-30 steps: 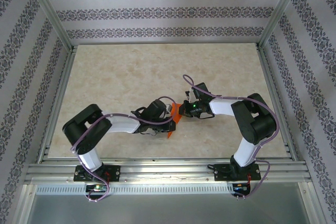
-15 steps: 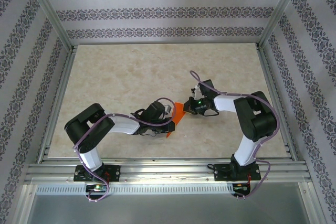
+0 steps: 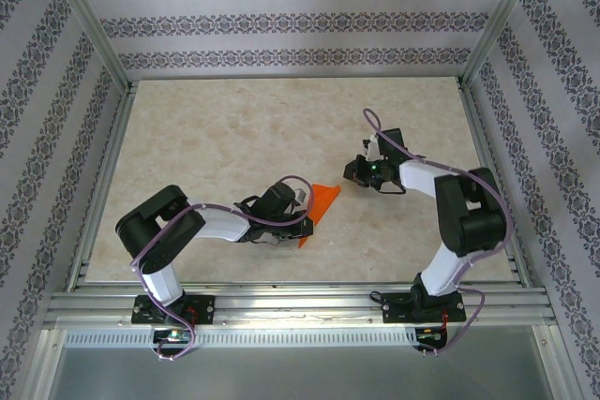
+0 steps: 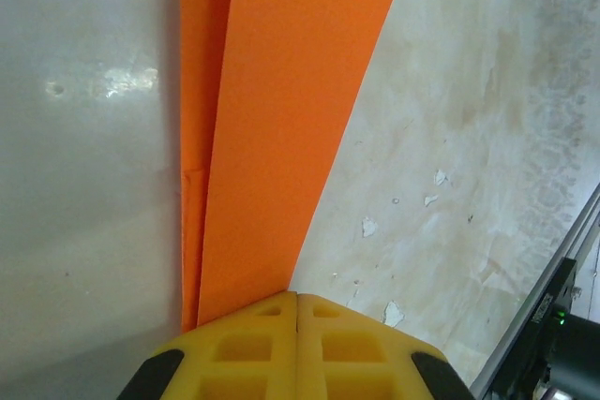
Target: Fold a paper plane with a square sheet of paper (pick it up from the middle)
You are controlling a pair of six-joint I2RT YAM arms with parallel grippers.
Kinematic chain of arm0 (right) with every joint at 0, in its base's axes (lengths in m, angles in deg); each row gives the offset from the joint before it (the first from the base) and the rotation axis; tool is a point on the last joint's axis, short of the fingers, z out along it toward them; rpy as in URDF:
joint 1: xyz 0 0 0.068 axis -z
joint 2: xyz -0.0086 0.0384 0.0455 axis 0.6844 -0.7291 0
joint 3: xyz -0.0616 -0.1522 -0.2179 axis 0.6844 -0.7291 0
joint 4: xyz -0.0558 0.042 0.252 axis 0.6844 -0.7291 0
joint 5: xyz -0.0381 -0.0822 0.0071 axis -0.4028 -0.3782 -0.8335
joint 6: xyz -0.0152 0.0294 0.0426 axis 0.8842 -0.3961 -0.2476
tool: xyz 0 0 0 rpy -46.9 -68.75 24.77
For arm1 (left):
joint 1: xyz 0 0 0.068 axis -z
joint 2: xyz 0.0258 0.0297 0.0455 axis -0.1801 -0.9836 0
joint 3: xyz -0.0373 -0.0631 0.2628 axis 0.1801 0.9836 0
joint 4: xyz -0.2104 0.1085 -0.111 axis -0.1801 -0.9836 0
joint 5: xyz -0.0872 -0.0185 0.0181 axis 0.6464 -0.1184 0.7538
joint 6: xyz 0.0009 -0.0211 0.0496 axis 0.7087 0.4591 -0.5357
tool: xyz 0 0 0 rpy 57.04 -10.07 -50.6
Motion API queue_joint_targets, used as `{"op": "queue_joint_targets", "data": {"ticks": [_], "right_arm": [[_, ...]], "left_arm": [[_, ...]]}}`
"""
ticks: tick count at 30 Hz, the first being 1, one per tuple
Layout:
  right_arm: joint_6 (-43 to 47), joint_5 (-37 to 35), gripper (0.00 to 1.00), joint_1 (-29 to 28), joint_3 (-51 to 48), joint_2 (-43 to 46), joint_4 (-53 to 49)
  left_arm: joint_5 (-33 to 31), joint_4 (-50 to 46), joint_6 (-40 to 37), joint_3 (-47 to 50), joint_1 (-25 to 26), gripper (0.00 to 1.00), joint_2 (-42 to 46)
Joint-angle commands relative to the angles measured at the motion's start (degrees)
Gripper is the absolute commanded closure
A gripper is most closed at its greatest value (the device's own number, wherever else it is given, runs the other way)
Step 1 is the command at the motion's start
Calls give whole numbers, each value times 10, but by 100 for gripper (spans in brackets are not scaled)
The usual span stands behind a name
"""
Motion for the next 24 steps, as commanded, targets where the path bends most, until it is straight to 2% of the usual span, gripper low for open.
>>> {"op": "queue_joint_targets", "data": {"ticks": [1,3,5,7,11,13,17,24], "right_arm": [[-9,0,85,-10,-28,57,-13],[-27,22,84,-23,-48,69,3],[-33,34,81,-45,-55,69,-7],[-32,48,79,-65,-60,65,-14],[-59,28,77,-90,-90,71,5],[-69,26,75,-96,-99,72,12],[-71,20,74,-102,-102,70,11],[-71,16,73,-101,-110,69,11]], "left_arm": [[-54,-8,54,12,20,100,-3],[-77,1,58,1,31,97,9],[-113,-4,43,-9,44,84,48],[-155,-27,20,-7,50,82,97],[-215,-123,-5,7,34,76,178],[-202,-152,-11,18,12,75,193],[-135,-157,-29,30,-29,73,183],[-51,-148,-57,-24,-40,72,95]]}}
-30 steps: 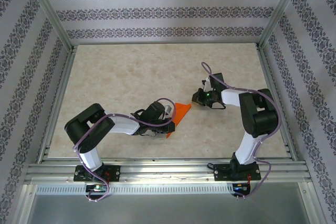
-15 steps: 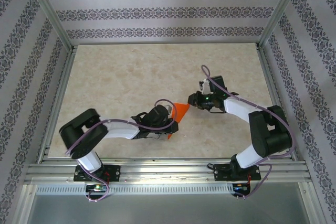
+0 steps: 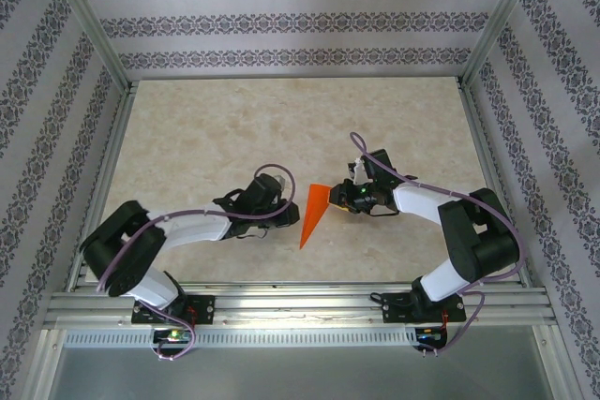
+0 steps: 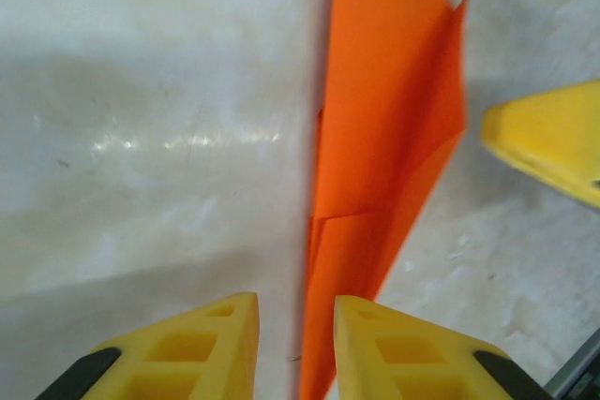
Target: Fold a paper plane with a square sheet of paper (pick it up from the middle)
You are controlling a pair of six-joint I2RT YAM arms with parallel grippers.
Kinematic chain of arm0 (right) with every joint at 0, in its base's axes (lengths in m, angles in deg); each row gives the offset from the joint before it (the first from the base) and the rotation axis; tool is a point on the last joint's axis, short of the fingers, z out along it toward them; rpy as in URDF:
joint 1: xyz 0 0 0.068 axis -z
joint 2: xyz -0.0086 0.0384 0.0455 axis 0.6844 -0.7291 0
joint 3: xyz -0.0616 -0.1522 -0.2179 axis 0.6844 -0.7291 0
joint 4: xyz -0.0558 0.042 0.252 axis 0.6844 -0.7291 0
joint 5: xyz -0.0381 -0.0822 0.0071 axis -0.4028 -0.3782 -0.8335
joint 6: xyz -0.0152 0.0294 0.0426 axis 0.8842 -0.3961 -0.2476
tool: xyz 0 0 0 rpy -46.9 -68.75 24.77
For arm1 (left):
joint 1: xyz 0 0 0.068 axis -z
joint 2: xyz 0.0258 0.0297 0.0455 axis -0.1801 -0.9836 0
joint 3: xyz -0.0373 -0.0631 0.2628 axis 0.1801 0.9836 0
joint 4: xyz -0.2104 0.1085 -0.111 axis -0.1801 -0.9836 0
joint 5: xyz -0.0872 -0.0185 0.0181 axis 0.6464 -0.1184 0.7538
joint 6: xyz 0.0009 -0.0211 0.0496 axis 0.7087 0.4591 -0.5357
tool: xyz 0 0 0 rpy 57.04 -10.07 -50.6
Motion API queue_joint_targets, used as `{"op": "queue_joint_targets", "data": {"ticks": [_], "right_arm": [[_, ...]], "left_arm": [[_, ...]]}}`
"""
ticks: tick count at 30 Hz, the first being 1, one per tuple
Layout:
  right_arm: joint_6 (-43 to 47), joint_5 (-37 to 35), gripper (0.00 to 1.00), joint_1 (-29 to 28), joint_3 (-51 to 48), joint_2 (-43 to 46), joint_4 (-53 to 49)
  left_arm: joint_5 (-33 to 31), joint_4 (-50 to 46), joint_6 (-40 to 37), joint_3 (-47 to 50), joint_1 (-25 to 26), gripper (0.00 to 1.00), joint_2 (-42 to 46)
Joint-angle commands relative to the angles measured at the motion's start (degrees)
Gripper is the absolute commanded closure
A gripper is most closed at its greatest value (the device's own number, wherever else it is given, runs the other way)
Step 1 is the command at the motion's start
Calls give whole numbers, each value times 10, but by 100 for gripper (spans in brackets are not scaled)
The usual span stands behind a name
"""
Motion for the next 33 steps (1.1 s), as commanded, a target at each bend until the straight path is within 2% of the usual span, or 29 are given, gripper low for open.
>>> {"op": "queue_joint_targets", "data": {"ticks": [1,6,9,19,33], "right_arm": [[-10,-7,73,-6,-14,0,9],[-18,-3,73,-6,-24,-4,19],[-18,-1,73,-7,-28,-2,22],[-25,3,73,-8,-46,-3,34],[-28,5,73,-9,-58,-8,44]], "left_arm": [[51,2,-19,-24,-2,71,-23],[95,-8,-22,-52,-4,70,-69],[97,1,-19,-52,-4,73,-81],[90,-32,-40,-73,-5,72,-103],[141,31,-25,-83,-5,75,-141]]}}
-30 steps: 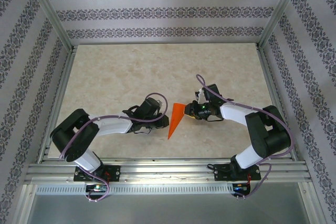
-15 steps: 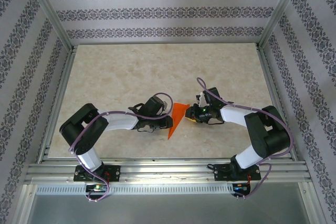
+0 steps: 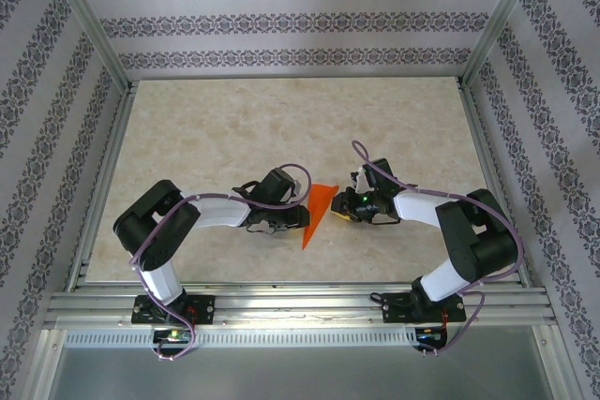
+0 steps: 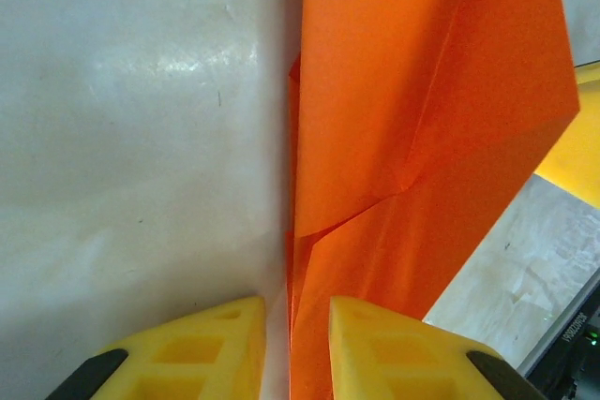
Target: Fold a paper plane with a square sheet of paper (pick it up from the middle)
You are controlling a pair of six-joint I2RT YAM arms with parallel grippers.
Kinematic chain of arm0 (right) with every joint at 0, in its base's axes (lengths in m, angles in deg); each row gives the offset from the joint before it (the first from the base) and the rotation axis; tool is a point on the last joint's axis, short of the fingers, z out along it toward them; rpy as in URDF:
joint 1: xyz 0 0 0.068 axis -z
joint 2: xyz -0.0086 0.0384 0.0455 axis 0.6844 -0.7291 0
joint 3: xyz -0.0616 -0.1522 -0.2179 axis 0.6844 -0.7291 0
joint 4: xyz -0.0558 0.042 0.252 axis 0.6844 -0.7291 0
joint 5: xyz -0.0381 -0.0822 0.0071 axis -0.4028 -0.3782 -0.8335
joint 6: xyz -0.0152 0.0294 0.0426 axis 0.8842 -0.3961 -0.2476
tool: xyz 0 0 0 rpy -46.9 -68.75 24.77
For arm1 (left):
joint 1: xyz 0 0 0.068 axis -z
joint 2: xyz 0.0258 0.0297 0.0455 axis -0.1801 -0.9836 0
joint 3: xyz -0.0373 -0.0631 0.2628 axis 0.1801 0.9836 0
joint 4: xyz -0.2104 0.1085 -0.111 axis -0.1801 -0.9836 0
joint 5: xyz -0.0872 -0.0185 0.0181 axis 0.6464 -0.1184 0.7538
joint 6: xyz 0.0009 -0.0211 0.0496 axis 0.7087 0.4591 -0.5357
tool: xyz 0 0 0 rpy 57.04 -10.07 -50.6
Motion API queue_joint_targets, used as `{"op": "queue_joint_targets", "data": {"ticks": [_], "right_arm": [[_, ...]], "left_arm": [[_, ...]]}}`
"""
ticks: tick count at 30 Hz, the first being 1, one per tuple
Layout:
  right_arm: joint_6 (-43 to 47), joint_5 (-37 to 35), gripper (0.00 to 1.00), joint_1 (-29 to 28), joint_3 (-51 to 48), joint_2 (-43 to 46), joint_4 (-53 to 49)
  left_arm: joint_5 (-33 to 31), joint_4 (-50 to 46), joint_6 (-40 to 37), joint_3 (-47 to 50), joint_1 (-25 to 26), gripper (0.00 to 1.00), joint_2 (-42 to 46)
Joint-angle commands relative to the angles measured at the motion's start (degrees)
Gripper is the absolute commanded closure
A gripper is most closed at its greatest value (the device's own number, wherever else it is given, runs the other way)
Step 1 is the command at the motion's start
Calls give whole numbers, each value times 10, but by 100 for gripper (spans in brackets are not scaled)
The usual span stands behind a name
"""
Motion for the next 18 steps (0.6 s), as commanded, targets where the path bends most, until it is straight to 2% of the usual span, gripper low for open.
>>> {"op": "queue_joint_targets", "data": {"ticks": [1,8,18], "right_arm": [[0,4,73,-7,-9,-9,7],[-1,5,73,-8,-12,-14,12],[-3,7,73,-11,-11,-15,15]], "left_arm": [[30,59,7,-6,5,76,-30],[40,87,18,-3,5,82,-37],[50,100,21,-5,6,79,-40]]}}
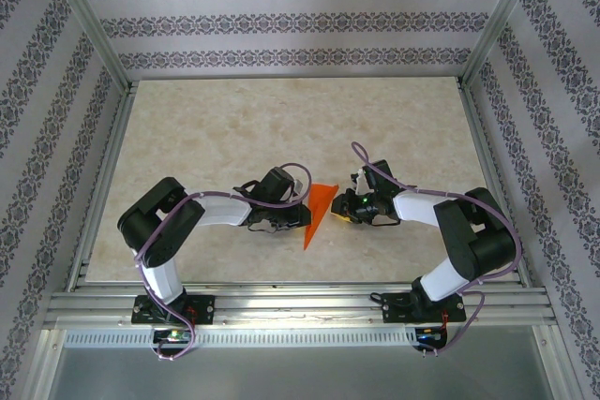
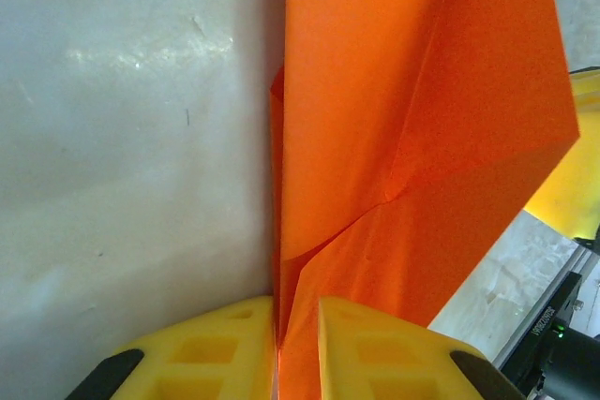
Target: Fold a paper plane with a square sheet of paper (pick it up from the middle)
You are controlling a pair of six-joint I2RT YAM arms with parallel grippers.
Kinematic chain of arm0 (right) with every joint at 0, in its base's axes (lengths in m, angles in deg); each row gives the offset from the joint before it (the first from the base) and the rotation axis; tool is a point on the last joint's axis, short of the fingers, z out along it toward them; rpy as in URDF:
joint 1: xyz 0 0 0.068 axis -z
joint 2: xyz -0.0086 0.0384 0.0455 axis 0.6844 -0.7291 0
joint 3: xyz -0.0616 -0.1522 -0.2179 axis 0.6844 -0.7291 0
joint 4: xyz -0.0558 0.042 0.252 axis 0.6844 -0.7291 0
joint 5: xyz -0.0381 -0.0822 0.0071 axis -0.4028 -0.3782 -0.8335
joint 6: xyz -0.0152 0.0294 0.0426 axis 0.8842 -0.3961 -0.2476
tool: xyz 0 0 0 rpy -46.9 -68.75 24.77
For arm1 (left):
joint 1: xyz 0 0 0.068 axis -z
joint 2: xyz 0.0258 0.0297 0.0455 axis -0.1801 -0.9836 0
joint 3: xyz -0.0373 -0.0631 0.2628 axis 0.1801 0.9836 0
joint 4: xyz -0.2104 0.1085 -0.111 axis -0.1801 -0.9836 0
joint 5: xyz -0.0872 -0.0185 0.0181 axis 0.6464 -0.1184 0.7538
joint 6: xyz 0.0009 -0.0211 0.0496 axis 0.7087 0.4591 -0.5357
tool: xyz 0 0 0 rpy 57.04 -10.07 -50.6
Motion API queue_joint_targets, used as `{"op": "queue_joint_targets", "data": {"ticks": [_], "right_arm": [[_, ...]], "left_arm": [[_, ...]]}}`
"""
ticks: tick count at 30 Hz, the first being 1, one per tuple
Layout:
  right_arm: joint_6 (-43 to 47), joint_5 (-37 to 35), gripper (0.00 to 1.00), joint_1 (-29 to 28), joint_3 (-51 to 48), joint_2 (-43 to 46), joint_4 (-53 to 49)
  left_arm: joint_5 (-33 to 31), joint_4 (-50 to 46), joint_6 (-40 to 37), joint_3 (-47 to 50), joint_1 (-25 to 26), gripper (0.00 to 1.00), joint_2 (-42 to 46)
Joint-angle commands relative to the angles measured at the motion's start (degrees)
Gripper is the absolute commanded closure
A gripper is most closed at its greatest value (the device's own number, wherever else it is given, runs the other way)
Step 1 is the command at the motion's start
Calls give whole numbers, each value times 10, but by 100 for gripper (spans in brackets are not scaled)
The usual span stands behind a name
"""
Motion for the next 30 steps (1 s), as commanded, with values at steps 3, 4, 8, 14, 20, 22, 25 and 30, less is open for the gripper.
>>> {"op": "queue_joint_targets", "data": {"ticks": [3,4,8,14,20,22,25,30], "right_arm": [[-3,5,73,-9,-6,-10,7],[-4,7,73,-10,-5,-11,9],[-4,9,73,-11,-4,-15,11],[-4,9,73,-12,-3,-14,11],[-5,7,72,-12,-5,-9,9],[-6,3,72,-11,-6,1,5],[-15,-8,67,-6,-16,35,-3],[-45,-27,61,18,-40,122,-9]], "left_arm": [[23,60,5,-10,12,79,-25],[25,64,6,-9,12,80,-26],[31,81,11,-8,12,82,-26],[32,88,13,-7,12,89,-22],[38,100,13,-8,12,98,-22],[34,99,12,-8,12,100,-16],[9,82,6,-4,12,100,10],[-79,-20,-26,-12,13,100,74]]}}
